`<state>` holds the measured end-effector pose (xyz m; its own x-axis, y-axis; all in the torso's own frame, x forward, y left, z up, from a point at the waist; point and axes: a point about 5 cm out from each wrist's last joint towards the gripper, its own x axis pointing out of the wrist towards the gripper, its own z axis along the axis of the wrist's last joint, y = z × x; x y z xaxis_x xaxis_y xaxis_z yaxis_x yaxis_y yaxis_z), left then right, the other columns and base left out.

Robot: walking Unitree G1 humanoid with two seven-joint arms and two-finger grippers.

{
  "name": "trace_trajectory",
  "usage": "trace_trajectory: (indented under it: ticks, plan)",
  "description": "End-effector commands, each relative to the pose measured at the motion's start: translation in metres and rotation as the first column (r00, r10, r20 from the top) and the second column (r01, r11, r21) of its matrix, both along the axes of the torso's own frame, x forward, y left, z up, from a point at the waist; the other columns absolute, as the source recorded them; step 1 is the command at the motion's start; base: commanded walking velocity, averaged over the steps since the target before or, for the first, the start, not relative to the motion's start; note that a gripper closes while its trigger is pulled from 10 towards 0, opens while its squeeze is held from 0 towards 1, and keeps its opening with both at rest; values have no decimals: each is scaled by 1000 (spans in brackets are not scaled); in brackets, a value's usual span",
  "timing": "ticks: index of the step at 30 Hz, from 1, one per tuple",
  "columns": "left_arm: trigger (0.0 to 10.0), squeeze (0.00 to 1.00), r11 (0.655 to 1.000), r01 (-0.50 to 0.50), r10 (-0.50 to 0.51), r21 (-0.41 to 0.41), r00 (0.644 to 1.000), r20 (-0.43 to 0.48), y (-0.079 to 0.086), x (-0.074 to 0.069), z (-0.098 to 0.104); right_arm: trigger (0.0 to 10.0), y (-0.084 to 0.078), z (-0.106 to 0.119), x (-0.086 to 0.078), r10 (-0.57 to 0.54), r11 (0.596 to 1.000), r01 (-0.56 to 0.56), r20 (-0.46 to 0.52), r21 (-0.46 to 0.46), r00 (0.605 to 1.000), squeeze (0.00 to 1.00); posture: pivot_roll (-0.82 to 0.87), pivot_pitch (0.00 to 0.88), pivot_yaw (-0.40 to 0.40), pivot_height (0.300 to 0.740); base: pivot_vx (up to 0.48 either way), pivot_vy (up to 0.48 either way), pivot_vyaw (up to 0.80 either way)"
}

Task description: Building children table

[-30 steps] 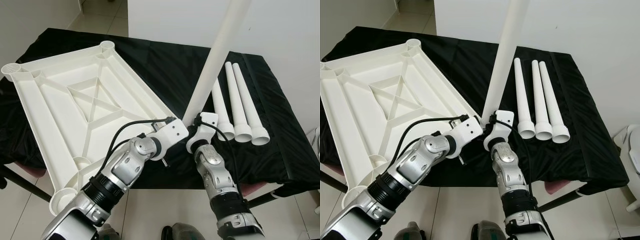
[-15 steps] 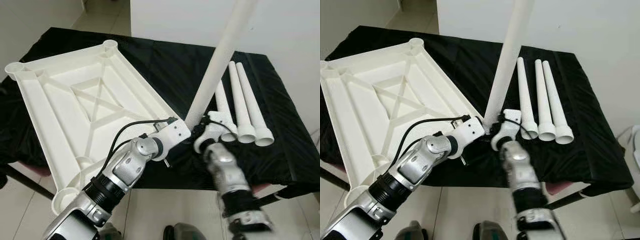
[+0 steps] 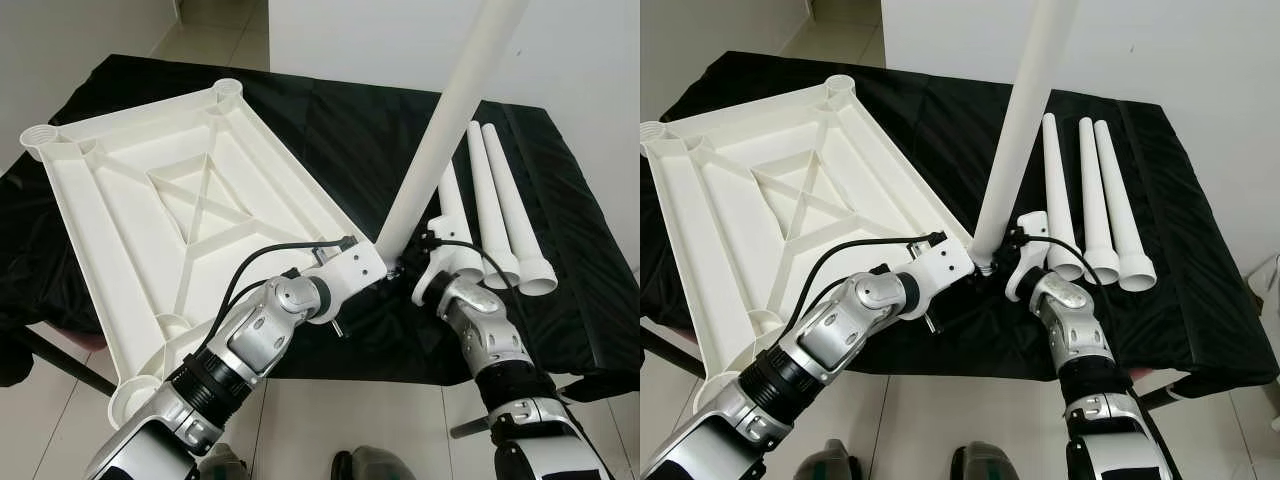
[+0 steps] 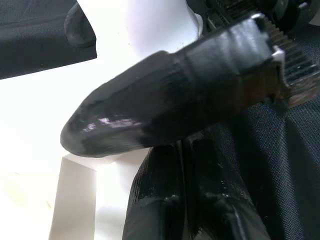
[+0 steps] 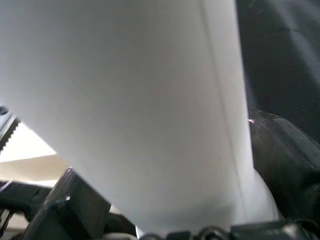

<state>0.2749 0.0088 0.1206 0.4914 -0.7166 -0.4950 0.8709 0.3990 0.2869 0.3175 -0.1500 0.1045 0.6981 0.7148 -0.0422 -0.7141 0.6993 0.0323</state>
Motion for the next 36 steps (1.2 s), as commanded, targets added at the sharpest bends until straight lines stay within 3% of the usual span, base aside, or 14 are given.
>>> trace_trajectory:
  ticks: [1,8,13,14,15,16,18,19,30,36]
  plan:
    - [10000,0,996,45,-37,75,994,-102,4,-8,-21,10000,0,-7,-2,26,1000,-26,-29,-11,999,0,-60,6,-16,740,0,0,0]
    - [10000,0,996,44,-36,75,994,-103,5,-8,-21,10000,-8,-4,3,9,1000,-9,-10,-17,1000,0,-61,5,-14,740,0,0,0]
    - [10000,0,996,49,-41,76,994,-102,4,-9,-21,10000,-15,-3,11,-66,998,66,1,-24,998,0,-65,6,-11,740,0,0,0]
    - [10000,0,996,50,-42,76,994,-102,4,-8,-21,6863,-15,-3,12,-69,997,69,1,-24,998,0,-64,5,-11,740,0,0,0]
    - [10000,0,996,50,-42,76,994,-102,4,-9,-21,6863,-15,-4,12,-66,997,66,3,-26,998,0,-64,5,-11,740,0,0,0]
    - [10000,0,996,50,-42,76,994,-102,4,-8,-21,1529,-14,-4,12,-61,998,61,5,-25,998,0,-63,5,-12,740,0,0,0]
    - [10000,0,996,50,-42,76,994,-102,4,-8,-21,1529,-13,-4,12,-60,998,60,6,-23,998,0,-63,5,-12,740,0,0,0]
    - [10000,0,996,49,-41,76,994,-102,4,-8,-21,0,-13,-4,13,-59,998,59,4,-19,998,0,-63,5,-13,740,0,0,0]
    - [10000,0,996,43,-35,73,994,-103,4,-9,-21,0,-9,-1,11,-42,999,42,20,-10,999,0,-60,5,-22,740,0,0,0]
    - [10000,0,997,35,-27,67,994,-105,4,-9,-21,0,-3,-6,9,-166,983,166,-4,-75,986,0,-59,14,-38,740,0,0,0]
